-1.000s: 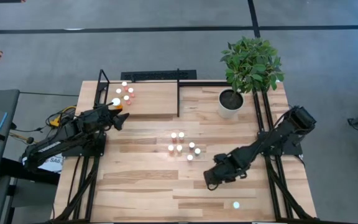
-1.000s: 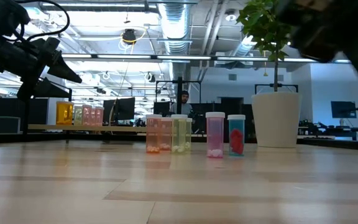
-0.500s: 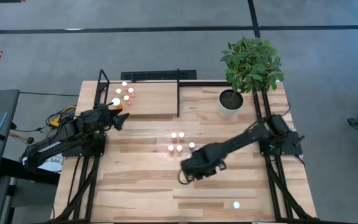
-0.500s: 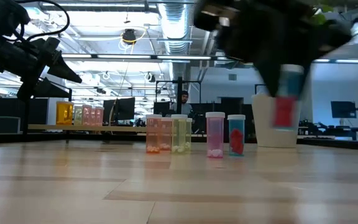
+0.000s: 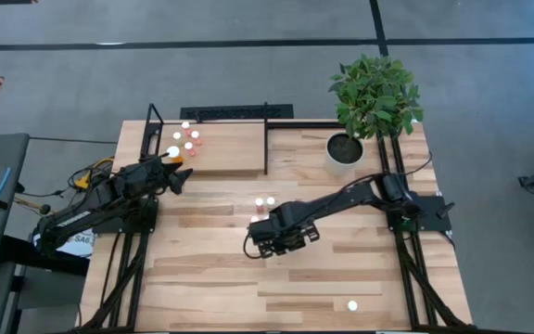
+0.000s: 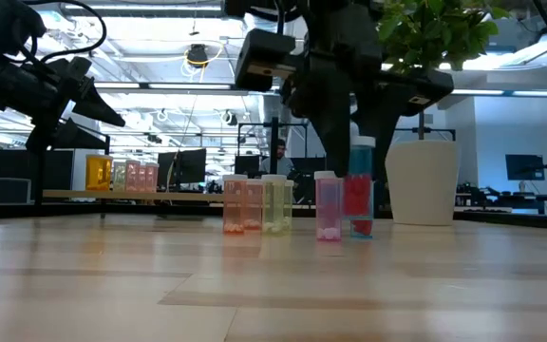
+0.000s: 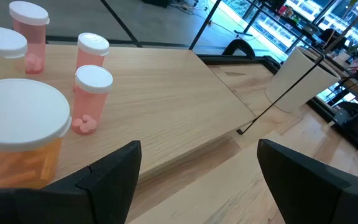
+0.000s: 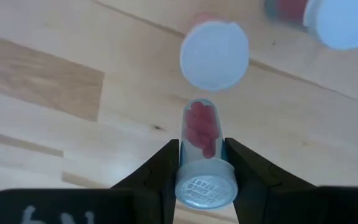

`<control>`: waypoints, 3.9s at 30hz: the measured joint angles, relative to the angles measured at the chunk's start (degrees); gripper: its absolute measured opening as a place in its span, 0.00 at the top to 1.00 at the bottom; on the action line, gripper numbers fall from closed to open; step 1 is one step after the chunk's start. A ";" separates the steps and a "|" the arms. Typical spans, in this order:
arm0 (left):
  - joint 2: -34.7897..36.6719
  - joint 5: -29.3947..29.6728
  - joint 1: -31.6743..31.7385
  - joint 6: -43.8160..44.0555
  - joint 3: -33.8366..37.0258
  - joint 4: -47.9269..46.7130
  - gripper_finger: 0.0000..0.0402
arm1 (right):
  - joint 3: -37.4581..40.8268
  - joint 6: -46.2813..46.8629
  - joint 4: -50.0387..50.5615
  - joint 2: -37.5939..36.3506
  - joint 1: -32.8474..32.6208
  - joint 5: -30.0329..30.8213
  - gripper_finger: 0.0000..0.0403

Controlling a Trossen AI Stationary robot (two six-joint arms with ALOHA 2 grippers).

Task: Pick and place medicine bottles onto shelf by color
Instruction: Move the blue pill bottle to the center, then move the yellow pill bottle to the center

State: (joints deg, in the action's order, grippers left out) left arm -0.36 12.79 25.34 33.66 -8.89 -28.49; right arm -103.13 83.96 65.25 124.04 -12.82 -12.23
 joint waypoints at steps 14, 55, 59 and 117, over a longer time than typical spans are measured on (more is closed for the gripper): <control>0.00 0.01 -0.01 -0.01 0.00 0.00 0.23 | -0.04 7.83 -3.54 0.05 1.12 -0.04 0.64; 0.00 -0.01 0.00 0.00 0.00 0.00 0.23 | -0.94 6.01 -4.95 2.83 -0.73 2.84 0.61; 0.00 -0.01 -0.02 0.00 -0.02 0.00 0.23 | -0.94 6.40 -3.86 2.83 -0.98 3.01 0.59; -0.02 0.00 0.00 0.01 0.00 0.01 0.23 | 29.68 42.41 -11.60 -21.83 -34.05 7.87 0.30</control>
State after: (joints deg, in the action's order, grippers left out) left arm -0.38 12.78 25.34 33.67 -8.88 -28.48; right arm -73.45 126.38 53.65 102.21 -46.87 -4.36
